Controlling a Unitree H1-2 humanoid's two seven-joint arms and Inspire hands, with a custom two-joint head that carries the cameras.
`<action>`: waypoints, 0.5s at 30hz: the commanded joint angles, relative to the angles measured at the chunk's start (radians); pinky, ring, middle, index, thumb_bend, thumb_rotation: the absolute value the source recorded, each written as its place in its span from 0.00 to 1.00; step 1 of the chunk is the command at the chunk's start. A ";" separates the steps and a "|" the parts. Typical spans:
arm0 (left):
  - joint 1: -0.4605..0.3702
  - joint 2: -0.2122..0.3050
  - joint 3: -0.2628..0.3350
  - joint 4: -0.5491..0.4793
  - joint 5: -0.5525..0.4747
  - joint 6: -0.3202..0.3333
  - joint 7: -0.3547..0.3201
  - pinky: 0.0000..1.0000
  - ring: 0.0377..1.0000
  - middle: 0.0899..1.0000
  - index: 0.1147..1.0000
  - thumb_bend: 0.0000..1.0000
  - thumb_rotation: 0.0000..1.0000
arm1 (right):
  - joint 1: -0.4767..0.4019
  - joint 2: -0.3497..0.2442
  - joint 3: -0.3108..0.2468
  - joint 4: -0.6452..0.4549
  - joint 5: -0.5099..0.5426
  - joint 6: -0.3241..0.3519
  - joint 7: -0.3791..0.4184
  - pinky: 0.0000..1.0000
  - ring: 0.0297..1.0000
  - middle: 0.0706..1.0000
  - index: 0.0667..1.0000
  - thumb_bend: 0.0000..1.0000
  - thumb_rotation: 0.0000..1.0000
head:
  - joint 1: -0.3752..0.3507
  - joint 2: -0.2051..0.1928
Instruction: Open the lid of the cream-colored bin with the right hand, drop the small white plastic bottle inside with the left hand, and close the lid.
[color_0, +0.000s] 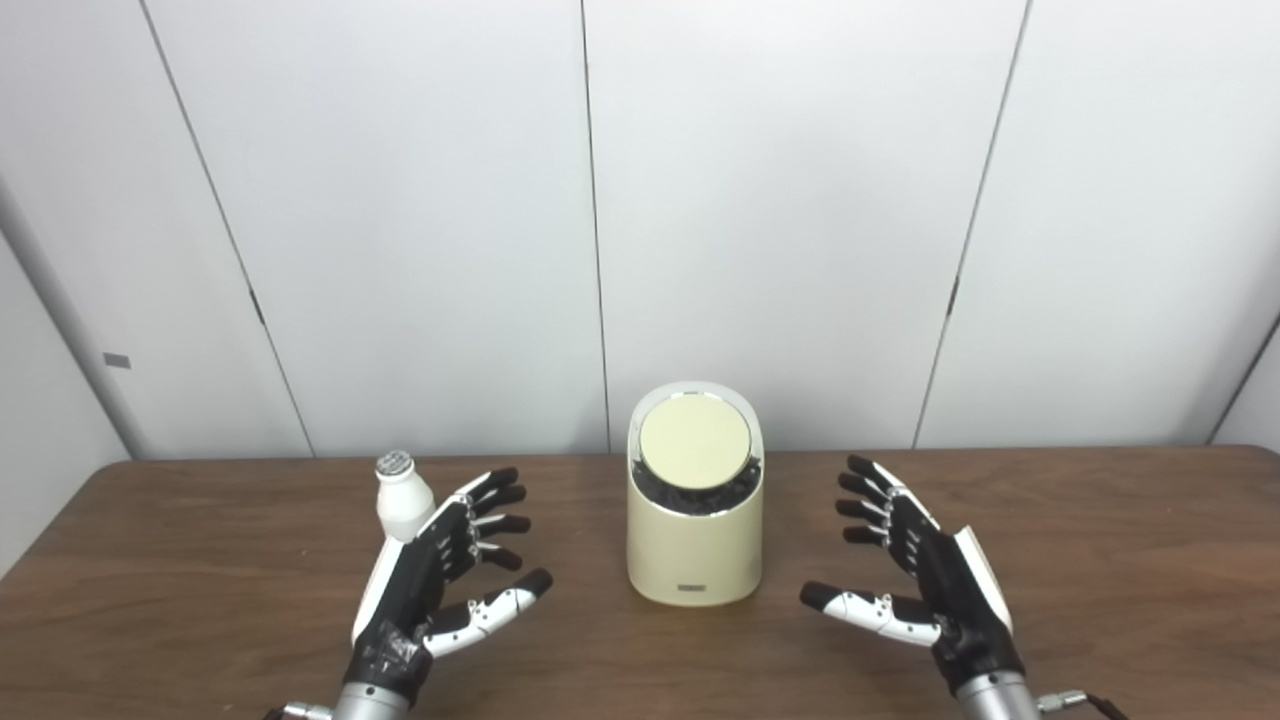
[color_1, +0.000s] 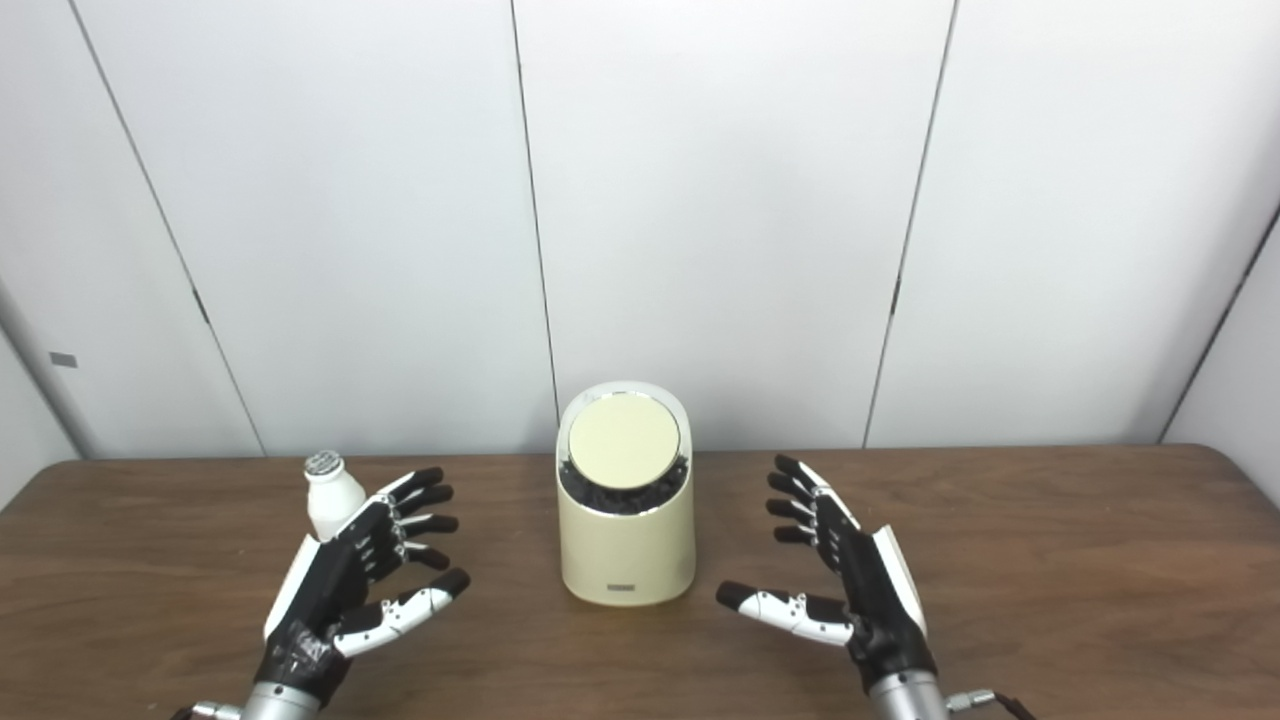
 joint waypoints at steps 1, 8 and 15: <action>-0.031 0.002 0.000 -0.027 0.001 -0.028 0.005 0.58 0.73 0.81 0.85 0.63 0.08 | -0.028 0.010 0.006 -0.043 -0.015 -0.004 -0.009 0.71 0.78 0.84 0.87 0.80 0.34 | 0.000 0.000; -0.037 -0.001 0.000 -0.014 0.003 -0.035 0.008 0.58 0.73 0.81 0.85 0.63 0.09 | -0.080 0.020 0.022 -0.085 -0.086 0.065 -0.016 0.68 0.77 0.82 0.86 0.80 0.38 | -0.005 -0.005; -0.035 0.002 0.001 -0.017 0.007 -0.033 0.009 0.59 0.73 0.81 0.84 0.65 0.11 | -0.185 0.019 0.046 -0.118 -0.147 0.185 0.001 0.72 0.85 0.85 0.87 0.80 0.35 | -0.008 -0.010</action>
